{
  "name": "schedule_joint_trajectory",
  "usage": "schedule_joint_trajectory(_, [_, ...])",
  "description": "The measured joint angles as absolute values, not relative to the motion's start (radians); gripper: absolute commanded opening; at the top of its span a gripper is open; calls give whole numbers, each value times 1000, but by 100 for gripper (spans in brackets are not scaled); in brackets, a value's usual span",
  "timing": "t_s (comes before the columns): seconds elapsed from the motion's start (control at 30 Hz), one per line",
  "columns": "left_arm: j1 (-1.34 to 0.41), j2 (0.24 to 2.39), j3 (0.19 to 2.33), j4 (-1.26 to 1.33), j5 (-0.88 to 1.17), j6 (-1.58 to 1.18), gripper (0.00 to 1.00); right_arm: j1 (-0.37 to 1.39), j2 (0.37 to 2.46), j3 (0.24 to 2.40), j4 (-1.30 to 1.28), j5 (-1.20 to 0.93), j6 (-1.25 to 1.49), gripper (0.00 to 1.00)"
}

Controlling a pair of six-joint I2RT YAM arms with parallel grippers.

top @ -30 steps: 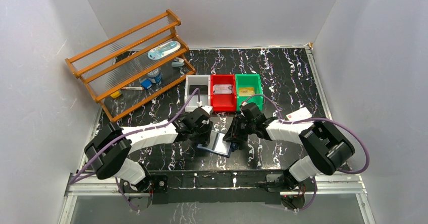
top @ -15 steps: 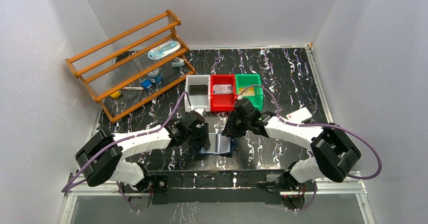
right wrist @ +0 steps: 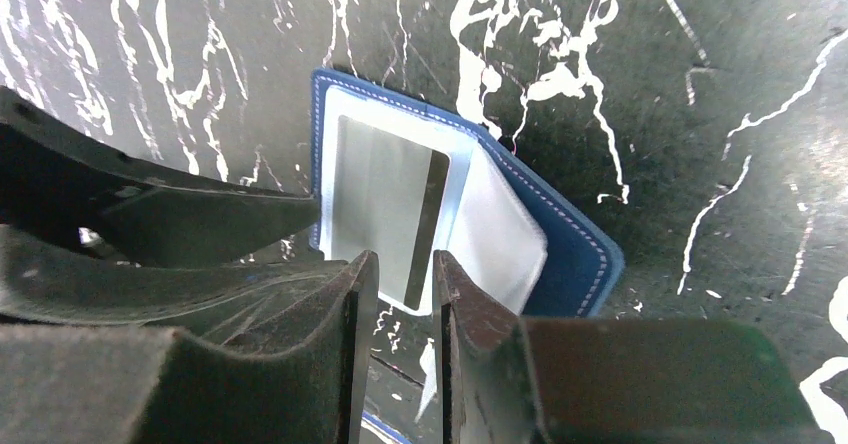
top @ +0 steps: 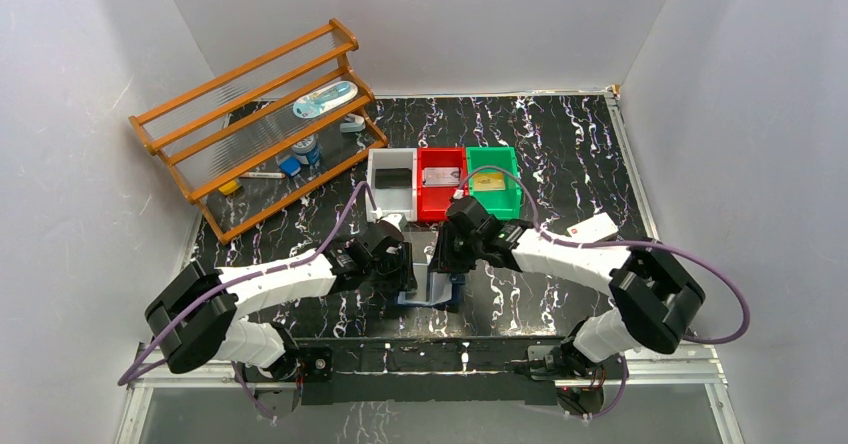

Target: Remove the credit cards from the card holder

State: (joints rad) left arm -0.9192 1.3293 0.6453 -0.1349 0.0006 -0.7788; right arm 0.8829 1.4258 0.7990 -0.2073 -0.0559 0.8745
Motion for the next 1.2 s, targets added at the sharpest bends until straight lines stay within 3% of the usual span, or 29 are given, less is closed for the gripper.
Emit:
schedule_joint_trajectory(0.27, [-920,1328,643,-135,1,-779,40,927,1482,786,-207,-51,887,34])
schedule_joint_trajectory(1.2, [-920,1446,752,-147,31,-620,36,857,1496,527,244,-151,1072,25])
